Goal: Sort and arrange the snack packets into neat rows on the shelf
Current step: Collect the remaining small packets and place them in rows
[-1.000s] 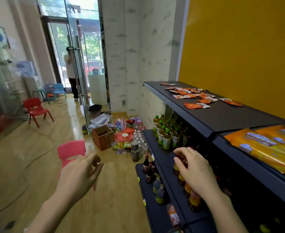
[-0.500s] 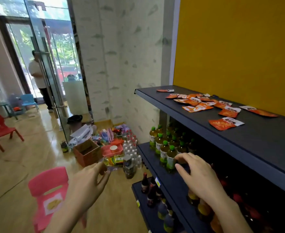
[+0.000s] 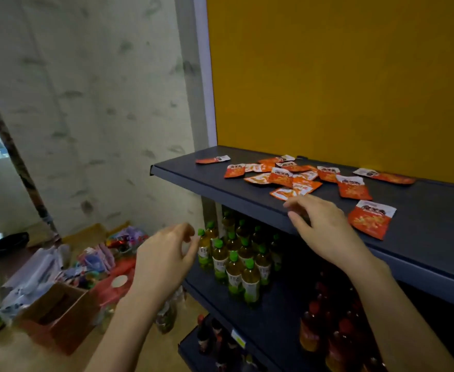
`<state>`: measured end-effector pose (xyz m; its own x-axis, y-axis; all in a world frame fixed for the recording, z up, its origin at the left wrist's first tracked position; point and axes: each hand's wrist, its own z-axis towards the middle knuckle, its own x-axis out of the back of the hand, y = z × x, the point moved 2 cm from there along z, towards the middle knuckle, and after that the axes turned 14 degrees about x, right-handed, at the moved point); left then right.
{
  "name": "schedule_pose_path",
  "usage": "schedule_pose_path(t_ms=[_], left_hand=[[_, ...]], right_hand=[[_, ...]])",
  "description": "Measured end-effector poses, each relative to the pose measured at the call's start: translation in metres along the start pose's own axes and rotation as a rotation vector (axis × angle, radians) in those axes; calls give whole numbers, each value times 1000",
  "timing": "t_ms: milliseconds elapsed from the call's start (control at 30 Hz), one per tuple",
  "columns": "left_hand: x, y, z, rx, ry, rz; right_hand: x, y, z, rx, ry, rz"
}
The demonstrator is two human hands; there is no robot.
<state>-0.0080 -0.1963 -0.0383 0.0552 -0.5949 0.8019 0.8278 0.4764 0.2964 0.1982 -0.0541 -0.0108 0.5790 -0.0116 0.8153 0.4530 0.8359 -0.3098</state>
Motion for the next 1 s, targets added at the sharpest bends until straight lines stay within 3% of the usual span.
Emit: schedule_pose_path(t_ms=[433, 733, 1000], left_hand=[[-95, 83, 173, -222, -195, -178], [-156, 133, 226, -334, -424, 19], [-172, 142, 248, -451, -629, 27]], right_hand=[[-25, 69, 87, -440, -40, -255], [-32, 80, 109, -656, -66, -337], [-42, 79, 120, -786, -27, -375]])
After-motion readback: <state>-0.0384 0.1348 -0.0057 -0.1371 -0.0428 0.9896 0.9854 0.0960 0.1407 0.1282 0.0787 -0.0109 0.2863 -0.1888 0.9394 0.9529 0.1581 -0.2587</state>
